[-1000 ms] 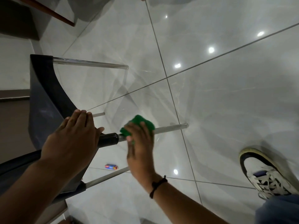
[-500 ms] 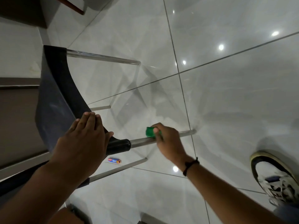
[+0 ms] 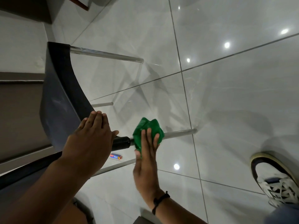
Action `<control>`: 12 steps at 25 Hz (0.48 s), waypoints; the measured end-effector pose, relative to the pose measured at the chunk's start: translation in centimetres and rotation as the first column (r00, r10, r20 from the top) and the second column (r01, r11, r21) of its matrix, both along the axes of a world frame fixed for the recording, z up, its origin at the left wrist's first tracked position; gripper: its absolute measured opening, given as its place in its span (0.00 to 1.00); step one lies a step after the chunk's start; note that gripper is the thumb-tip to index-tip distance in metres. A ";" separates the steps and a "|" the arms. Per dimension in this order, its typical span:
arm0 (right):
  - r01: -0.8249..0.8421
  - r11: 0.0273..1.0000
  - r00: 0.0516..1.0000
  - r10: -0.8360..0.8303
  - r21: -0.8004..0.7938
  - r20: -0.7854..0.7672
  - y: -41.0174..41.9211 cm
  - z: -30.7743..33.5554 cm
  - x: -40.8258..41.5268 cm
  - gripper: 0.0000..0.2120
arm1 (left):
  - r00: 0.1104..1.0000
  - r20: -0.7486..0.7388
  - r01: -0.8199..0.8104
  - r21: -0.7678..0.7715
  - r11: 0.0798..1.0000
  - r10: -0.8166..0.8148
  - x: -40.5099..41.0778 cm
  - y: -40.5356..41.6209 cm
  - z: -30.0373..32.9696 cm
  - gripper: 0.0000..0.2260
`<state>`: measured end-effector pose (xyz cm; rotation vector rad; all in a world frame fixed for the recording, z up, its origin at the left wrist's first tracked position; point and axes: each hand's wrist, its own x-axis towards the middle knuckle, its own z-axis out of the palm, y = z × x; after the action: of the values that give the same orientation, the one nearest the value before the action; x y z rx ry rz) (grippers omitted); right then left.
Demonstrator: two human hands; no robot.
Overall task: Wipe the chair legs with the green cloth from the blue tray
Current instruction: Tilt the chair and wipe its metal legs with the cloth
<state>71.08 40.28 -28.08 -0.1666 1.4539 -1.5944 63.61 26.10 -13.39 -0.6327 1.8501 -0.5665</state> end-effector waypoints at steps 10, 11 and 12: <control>0.133 0.929 0.978 -0.179 0.345 0.107 -1.8 -6.7 -1.5 0.25 | 0.999 0.006 -0.049 0.060 0.997 0.048 2.0 -1.6 -2.2 0.34; 0.158 0.880 0.952 -0.256 0.448 0.167 -2.0 -8.6 -3.0 0.23 | 0.999 0.006 -0.047 0.063 0.997 0.047 2.2 -1.7 -2.3 0.34; 0.173 0.839 0.923 -0.320 0.515 0.212 -2.1 -10.3 -4.4 0.21 | 0.999 -0.001 -0.042 0.054 0.998 0.042 2.3 -1.8 -2.4 0.33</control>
<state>66.68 38.22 -38.40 0.5552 1.6367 -1.3225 65.95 24.28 -15.79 -0.6350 1.8435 -0.4866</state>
